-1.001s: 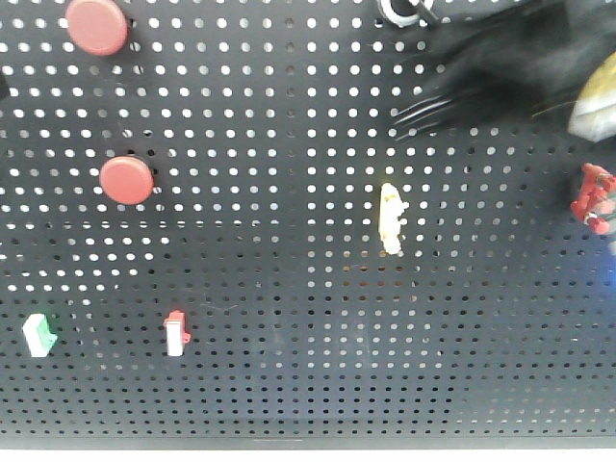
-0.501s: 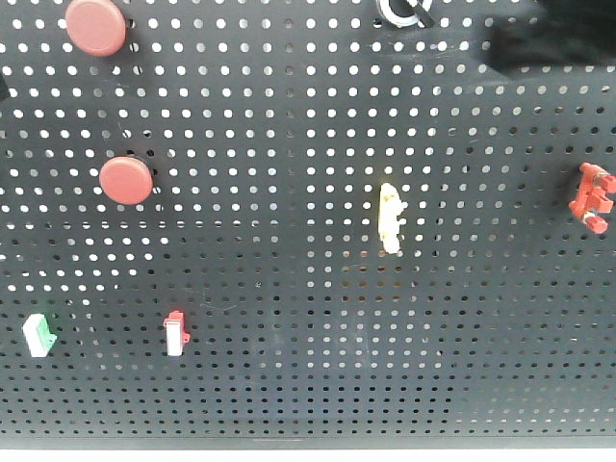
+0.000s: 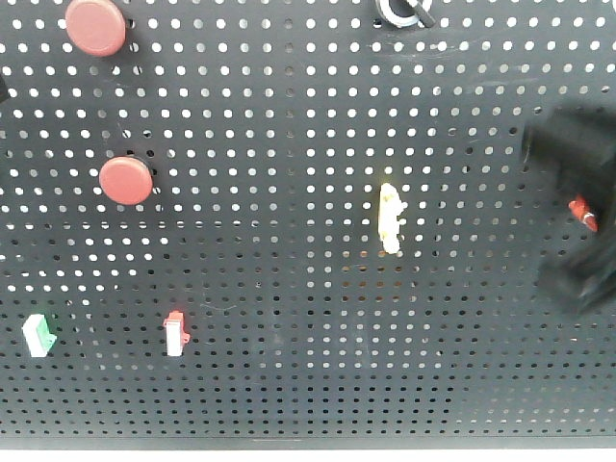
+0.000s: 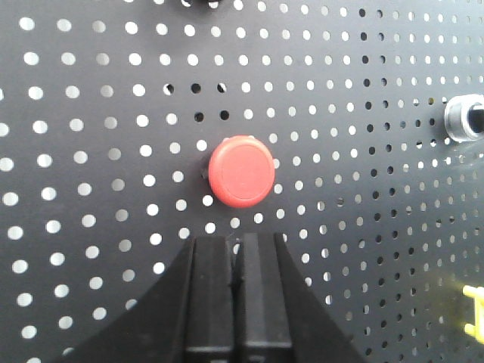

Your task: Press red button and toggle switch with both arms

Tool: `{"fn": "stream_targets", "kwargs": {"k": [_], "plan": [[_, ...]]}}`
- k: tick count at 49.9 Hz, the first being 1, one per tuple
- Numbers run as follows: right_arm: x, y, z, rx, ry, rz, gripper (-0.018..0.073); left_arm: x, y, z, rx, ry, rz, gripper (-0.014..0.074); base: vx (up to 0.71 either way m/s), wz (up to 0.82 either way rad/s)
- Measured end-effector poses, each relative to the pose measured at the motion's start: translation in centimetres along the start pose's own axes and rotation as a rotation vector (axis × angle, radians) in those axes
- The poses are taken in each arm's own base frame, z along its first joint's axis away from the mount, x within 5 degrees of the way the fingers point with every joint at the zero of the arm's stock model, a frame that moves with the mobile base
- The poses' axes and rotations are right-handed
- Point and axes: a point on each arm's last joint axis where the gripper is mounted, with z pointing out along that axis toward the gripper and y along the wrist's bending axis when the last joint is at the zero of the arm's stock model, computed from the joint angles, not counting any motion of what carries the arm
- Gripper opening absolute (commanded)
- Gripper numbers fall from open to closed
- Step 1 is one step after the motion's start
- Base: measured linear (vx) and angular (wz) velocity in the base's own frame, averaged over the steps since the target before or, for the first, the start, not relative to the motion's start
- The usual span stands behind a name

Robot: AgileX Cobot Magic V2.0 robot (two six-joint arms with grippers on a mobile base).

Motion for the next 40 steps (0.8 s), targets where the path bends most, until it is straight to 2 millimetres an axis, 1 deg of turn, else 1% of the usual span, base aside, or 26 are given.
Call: {"fn": "stream_targets", "kwargs": {"k": [10,30,35,38,40], "plan": [[1.0,0.3,0.1,-0.009,0.032,0.001,0.0,0.0,0.0,0.0,0.0,0.0,0.0,0.0002,0.0,0.0],[1.1,0.4,0.1,-0.009,0.035,-0.001,0.0,0.1,0.1,0.0,-0.011,0.007,-0.004,0.0002,0.0,0.0],[1.1,0.4,0.1,-0.009,0.035,-0.001,0.0,0.8,0.6,-0.6,-0.077,0.054,0.018,0.0002,0.0,0.0],[1.1,0.4,0.1,-0.009,0.035,-0.001,0.0,1.5,0.9,-1.5,-0.123,0.105,0.034,0.0002,0.0,0.0],[1.1,0.4,0.1,-0.009,0.035,-0.001,0.0,2.5,1.0,-2.2,-0.144,0.16,0.09,0.0002,0.0,0.0]]}}
